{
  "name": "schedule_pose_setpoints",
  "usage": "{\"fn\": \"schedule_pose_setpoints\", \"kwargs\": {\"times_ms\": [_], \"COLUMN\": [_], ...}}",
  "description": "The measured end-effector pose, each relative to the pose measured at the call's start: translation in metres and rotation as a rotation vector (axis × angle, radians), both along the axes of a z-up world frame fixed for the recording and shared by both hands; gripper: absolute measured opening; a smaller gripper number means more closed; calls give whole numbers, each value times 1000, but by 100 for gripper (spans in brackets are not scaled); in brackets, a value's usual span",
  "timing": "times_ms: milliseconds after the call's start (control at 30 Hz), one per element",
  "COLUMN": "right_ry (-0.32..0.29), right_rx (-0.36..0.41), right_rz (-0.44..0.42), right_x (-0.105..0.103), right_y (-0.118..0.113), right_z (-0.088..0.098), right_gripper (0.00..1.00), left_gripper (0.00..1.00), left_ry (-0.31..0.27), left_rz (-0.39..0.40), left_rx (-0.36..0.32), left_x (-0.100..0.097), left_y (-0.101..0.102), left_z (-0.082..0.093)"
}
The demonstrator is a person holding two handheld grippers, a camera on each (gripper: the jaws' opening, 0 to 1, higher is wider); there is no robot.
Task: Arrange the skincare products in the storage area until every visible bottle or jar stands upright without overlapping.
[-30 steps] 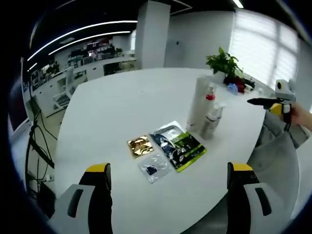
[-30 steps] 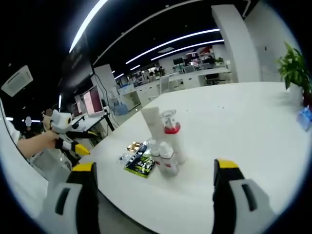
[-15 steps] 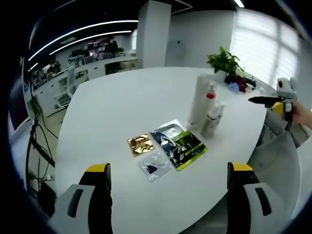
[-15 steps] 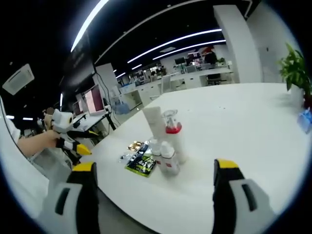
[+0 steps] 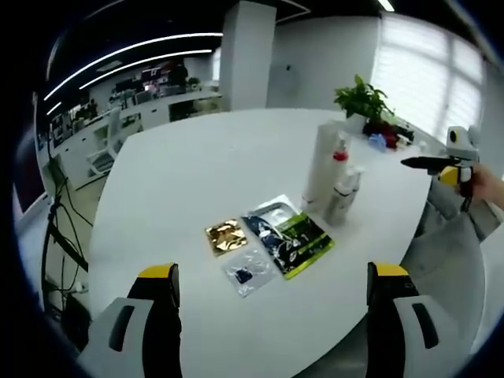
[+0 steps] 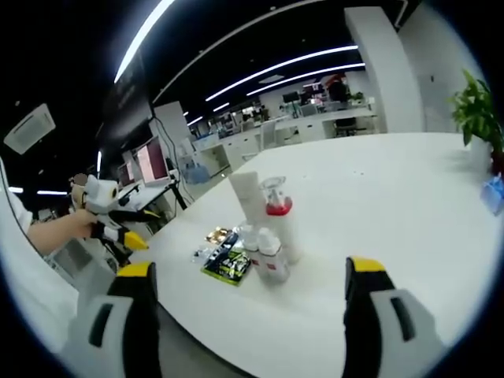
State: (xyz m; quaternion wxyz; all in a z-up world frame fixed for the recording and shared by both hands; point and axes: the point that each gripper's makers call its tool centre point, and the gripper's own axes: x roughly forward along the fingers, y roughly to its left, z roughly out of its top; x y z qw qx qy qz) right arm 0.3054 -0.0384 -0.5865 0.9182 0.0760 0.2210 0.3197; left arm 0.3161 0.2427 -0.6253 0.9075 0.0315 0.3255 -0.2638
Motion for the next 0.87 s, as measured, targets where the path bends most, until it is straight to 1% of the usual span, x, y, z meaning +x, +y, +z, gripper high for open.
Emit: {"fn": "schedule_pose_setpoints", "kwargs": {"times_ms": [233,600,867], "right_ry": [7,6,11], "right_rx": [-1,0,2], "right_rz": [-4,1,-10], "right_x": [-1,2,2], "right_y": [-2,4,1], "right_z": [-3,-2,-5], "right_gripper": [99,99,99], "left_gripper": [97,97,97], "left_ry": [10,10,20], "left_rz": [-5,-3,-6], "left_rx": [0,-3,-5], "left_x": [-2,1,1], "left_y": [-1,0,0], "left_z": [-4,-5,-8]}}
